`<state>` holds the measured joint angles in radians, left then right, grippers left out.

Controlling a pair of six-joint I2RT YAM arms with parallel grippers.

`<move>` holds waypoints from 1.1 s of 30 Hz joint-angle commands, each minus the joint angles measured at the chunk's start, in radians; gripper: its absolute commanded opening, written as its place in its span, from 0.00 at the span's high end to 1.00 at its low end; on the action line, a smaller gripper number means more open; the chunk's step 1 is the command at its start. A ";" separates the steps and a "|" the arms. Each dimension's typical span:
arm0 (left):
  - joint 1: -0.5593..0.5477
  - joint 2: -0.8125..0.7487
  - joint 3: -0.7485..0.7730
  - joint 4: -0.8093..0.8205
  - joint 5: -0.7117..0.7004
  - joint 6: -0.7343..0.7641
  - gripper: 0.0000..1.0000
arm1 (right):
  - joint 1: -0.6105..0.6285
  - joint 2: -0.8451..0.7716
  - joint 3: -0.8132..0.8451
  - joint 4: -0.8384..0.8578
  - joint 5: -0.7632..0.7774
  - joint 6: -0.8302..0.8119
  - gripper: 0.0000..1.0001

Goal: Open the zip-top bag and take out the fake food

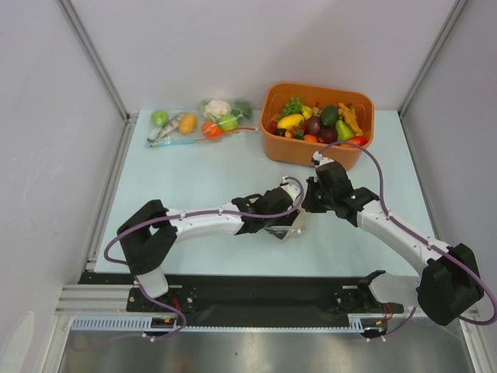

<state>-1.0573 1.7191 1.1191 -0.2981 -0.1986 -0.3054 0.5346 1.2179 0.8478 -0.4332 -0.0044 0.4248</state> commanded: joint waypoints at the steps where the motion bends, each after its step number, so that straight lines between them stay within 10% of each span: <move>1: 0.019 0.031 0.036 0.011 -0.038 0.023 0.27 | -0.005 0.003 -0.001 0.030 -0.012 -0.015 1.00; 7: 0.040 0.071 0.048 0.024 -0.050 0.045 0.30 | -0.008 0.003 -0.001 0.031 -0.017 -0.017 1.00; 14: 0.049 0.076 0.054 0.060 -0.050 0.066 0.73 | -0.013 0.006 -0.004 0.034 -0.026 -0.018 1.00; 19: 0.054 0.047 0.045 0.086 -0.025 0.069 0.86 | -0.015 0.011 -0.004 0.036 -0.034 -0.020 1.00; 21: 0.057 0.033 0.041 0.096 -0.013 0.054 0.85 | -0.015 0.011 -0.006 0.036 -0.035 -0.021 1.00; 28: 0.108 -0.004 0.024 0.137 0.085 -0.012 0.36 | -0.013 0.017 -0.007 0.039 -0.048 -0.021 1.00; 33: 0.144 0.023 0.045 0.128 0.088 -0.047 0.31 | -0.015 0.017 -0.007 0.042 -0.052 -0.018 1.00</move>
<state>-0.9405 1.7630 1.1412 -0.1944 -0.1375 -0.3141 0.5232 1.2343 0.8471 -0.4168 -0.0475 0.4152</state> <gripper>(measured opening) 0.685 0.011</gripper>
